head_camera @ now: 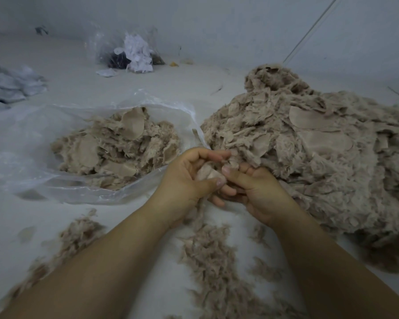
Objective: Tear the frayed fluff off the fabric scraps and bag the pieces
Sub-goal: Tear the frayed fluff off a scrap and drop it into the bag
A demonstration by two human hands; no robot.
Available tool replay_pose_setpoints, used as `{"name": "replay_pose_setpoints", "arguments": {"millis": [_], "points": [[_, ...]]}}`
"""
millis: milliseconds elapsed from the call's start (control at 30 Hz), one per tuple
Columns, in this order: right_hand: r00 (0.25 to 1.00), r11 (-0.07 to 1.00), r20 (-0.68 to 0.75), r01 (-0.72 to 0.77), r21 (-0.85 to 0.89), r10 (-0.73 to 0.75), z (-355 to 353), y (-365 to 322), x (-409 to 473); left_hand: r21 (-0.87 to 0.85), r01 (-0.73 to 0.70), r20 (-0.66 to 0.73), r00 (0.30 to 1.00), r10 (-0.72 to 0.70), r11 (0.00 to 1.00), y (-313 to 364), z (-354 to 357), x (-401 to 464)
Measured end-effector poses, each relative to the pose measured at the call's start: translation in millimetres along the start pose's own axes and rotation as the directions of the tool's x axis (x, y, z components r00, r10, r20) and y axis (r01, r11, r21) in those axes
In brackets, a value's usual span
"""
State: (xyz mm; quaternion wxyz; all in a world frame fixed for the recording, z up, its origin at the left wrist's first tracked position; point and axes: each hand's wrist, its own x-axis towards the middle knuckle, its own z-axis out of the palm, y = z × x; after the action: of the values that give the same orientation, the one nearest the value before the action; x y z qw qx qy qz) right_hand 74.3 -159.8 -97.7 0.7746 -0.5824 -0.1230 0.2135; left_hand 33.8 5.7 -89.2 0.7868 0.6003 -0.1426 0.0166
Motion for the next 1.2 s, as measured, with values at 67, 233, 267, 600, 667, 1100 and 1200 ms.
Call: {"name": "replay_pose_setpoints", "arguments": {"millis": [67, 233, 267, 600, 667, 1100, 1200], "points": [[1.0, 0.999, -0.014, -0.007, 0.041, 0.008, -0.9, -0.8, 0.6, 0.09, 0.023, -0.14, 0.99, -0.01, 0.996, -0.9, -1.9, 2.1], [0.999, 1.0, -0.047, -0.001, 0.022, 0.002, 3.5, -3.2, -0.2, 0.18, 0.224, -0.184, 0.964, -0.19, 0.958, -0.9, -7.2, 4.4], [0.998, 1.0, -0.058, -0.003, 0.021, 0.005, 4.4, -4.0, -0.7, 0.142, 0.218, -0.177, 0.965, -0.192, 0.966, 0.0, -7.8, 5.0], [0.984, 0.999, -0.176, 0.014, 0.049, -0.005, 9.5, -6.8, -0.5, 0.032, 0.072, -0.103, 0.992, -0.068, 0.997, 11.3, -14.6, 3.7], [0.977, 0.994, -0.212, 0.021, 0.11, 0.002, 8.4, -8.1, -0.2, -0.042, 0.028, -0.093, 0.995, -0.032, 0.999, 15.4, -18.8, 2.5], [0.996, 0.95, -0.071, 0.028, -0.311, -0.053, 11.6, -1.7, -1.9, 0.299, -0.014, -0.139, 0.989, 0.058, 0.954, 1.6, -11.5, 3.0], [0.997, 0.968, -0.079, -0.01, -0.252, -0.01, 7.5, -1.6, -2.7, 0.317, 0.024, -0.17, 0.985, 0.032, 0.948, -0.9, -6.5, 2.8]]}}
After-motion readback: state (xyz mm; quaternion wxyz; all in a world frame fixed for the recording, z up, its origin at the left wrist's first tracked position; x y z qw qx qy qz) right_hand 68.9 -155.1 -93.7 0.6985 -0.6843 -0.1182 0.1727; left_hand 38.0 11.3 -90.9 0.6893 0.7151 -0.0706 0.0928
